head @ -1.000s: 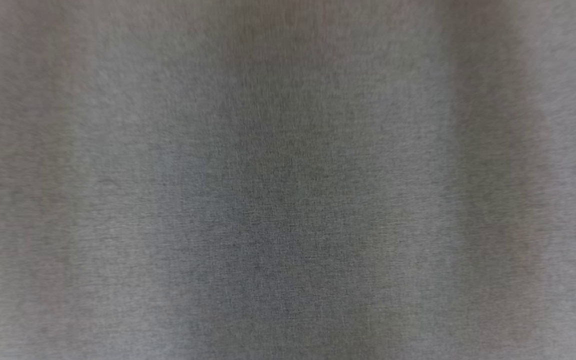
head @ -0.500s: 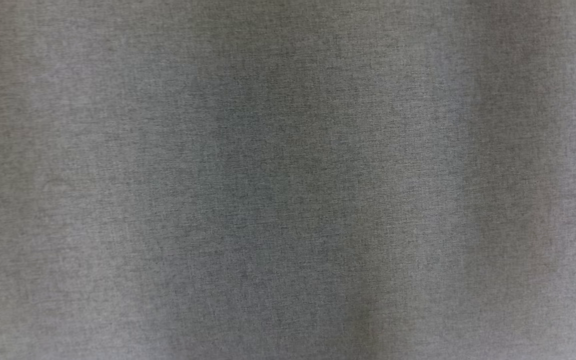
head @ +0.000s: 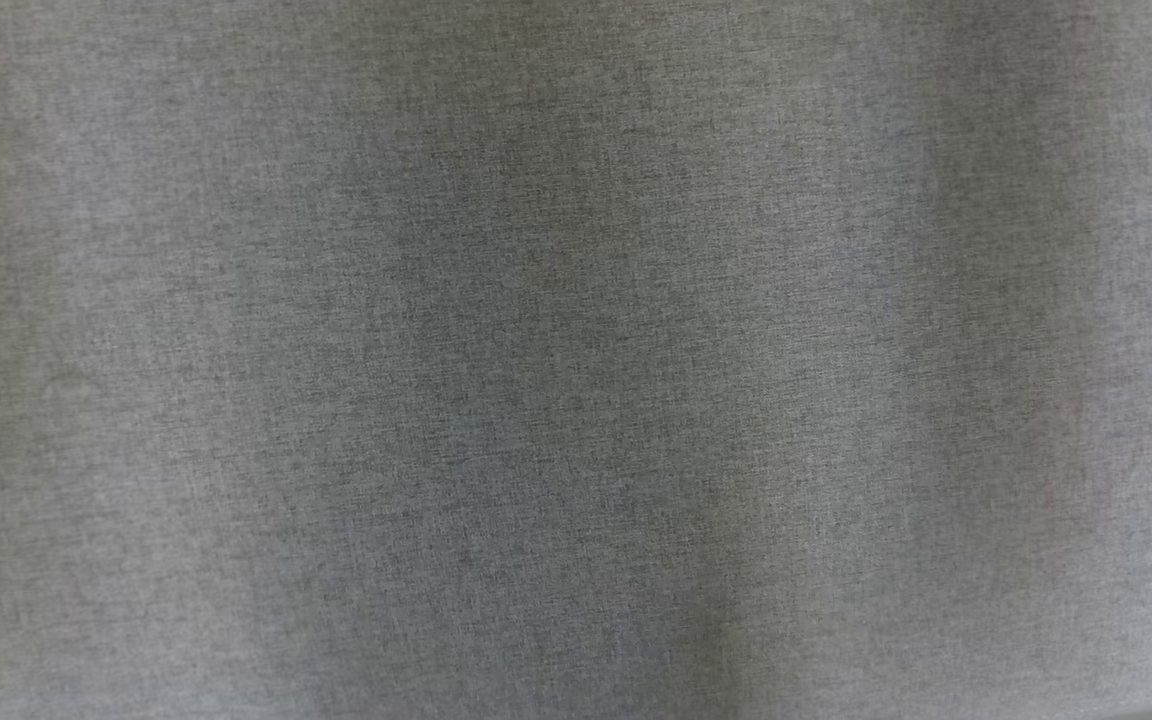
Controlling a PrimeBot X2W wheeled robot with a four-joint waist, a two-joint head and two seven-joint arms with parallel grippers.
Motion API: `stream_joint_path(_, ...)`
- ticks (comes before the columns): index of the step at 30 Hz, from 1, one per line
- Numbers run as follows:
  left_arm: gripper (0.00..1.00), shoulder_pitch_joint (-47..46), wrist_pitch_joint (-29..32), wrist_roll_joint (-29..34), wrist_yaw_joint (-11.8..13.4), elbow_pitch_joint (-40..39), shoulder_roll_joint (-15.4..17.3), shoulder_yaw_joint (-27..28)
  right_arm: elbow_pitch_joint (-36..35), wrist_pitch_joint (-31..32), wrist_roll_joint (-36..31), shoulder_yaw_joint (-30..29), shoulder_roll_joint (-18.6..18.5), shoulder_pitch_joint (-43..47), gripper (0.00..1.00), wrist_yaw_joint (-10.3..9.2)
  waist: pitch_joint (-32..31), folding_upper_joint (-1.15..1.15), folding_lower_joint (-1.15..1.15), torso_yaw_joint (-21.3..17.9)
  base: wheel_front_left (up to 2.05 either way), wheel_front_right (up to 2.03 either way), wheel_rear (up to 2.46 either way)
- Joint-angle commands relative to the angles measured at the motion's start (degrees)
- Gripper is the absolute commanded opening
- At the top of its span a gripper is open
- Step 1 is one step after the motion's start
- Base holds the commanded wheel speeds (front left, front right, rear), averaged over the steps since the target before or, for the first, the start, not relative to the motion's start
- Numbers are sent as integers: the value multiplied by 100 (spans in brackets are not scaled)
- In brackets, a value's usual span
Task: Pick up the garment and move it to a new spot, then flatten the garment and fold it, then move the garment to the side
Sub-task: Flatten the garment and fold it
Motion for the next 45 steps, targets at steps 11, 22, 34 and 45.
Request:
stream_joint_path(11,0,-92,-243,-292,9,234,38,-371,447,-235,46,73,-55,-244,0,-16,34,-1,0,-34,0,0,0)
stream_joint_path(22,0,1083,-675,-960,9,-56,161,-724,478,-607,487,179,213,805,0,-16,-251,-1,0,-24,0,0,0)
stream_joint_path(34,0,4298,-958,-1650,150,-1465,867,-235,-1405,-625,1904,914,329,4307,0,-16,-1310,-1,0,-206,0,0,0)
stream_joint_path(45,0,8030,-956,-1265,1010,-4112,602,1496,-4409,0,2627,383,-69,8111,0,-16,-1970,-1,0,-11,0,0,0)
